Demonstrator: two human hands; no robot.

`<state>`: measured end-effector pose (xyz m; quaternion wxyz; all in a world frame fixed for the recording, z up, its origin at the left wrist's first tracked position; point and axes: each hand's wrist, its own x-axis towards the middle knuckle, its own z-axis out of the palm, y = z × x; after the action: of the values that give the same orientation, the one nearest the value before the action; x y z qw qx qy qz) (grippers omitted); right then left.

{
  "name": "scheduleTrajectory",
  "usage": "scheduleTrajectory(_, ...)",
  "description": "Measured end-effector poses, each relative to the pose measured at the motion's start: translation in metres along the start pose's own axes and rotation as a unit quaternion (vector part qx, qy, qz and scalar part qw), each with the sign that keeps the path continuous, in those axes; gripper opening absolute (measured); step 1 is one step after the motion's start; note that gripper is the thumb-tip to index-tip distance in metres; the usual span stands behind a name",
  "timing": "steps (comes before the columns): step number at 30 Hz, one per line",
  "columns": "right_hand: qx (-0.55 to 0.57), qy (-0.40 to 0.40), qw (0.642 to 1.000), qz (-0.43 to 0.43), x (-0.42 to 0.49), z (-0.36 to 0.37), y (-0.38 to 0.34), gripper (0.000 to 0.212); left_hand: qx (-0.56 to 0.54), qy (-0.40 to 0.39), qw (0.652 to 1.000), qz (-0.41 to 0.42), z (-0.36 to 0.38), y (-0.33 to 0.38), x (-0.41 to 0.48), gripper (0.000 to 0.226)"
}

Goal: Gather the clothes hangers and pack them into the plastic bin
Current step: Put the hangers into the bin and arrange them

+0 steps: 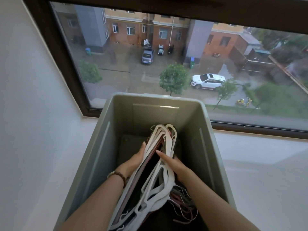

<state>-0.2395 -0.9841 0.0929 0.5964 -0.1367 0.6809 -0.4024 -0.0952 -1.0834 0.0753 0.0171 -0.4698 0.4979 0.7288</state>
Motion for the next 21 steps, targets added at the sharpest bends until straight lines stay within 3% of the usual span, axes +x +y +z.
scheduleTrajectory(4, -0.027, 0.063, 0.994, -0.087, -0.016, 0.005, 0.001, 0.087, 0.057, 0.035, 0.998, -0.014, -0.007, -0.008, -0.026, 0.082)
scheduleTrajectory(10, -0.109, 0.127, 0.977, -0.132, -0.071, 0.027, 0.021, 0.062, 0.116, 0.037, 0.992, -0.035, -0.015, -0.036, -0.074, 0.080)
scheduleTrajectory(15, -0.265, 0.233, 0.914, -0.201, -0.089, 0.040, 0.062, 0.055, 0.123, 0.104, 0.984, 0.082, 0.001, -0.058, -0.093, 0.067)
scheduleTrajectory(18, -0.307, 0.226, 0.895, -0.231, -0.083, 0.039, 0.069, 0.051, 0.103, 0.121, 0.977, 0.142, 0.007, -0.058, -0.099, 0.058)
scheduleTrajectory(21, -0.331, 0.192, 0.889, -0.254, -0.082, 0.028, 0.071, 0.055, 0.115, 0.109, 0.976, 0.147, 0.005, -0.060, -0.104, 0.062)
